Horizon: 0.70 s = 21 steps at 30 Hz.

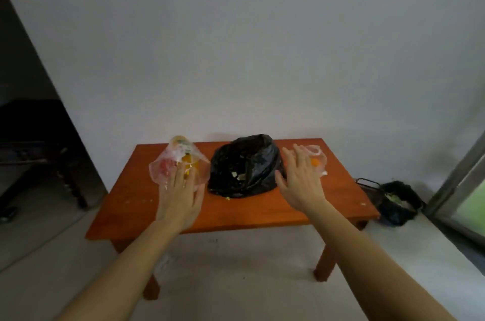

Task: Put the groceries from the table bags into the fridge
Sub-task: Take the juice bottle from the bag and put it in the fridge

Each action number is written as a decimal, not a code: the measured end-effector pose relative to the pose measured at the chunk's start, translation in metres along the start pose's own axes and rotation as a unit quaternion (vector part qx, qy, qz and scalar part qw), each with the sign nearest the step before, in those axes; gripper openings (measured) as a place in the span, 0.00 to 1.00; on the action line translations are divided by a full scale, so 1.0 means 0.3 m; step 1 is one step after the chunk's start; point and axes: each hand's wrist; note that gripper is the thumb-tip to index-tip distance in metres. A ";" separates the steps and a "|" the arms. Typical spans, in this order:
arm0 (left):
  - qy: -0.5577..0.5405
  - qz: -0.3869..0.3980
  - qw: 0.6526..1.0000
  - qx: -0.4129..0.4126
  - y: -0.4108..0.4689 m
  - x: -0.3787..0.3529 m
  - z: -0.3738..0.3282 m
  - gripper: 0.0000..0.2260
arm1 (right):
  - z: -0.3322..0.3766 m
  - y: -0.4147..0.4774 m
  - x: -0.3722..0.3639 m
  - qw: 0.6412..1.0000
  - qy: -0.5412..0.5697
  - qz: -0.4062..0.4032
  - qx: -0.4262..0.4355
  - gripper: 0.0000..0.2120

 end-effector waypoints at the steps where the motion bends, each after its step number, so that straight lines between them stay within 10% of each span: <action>1: 0.004 0.011 1.000 0.012 0.024 -0.013 0.044 0.32 | 0.035 0.047 -0.052 1.000 0.013 0.013 0.008 0.30; 21: -0.021 0.248 0.963 0.100 0.857 -0.414 0.547 0.24 | 0.307 0.880 -1.002 0.917 0.217 0.334 0.031 0.15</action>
Point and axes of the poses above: each hand's wrist, its own y-axis towards the middle knuckle, its own x-axis out of the back of the hand, z = x × y, and after that the axes turned 8 degrees about x, right-handed
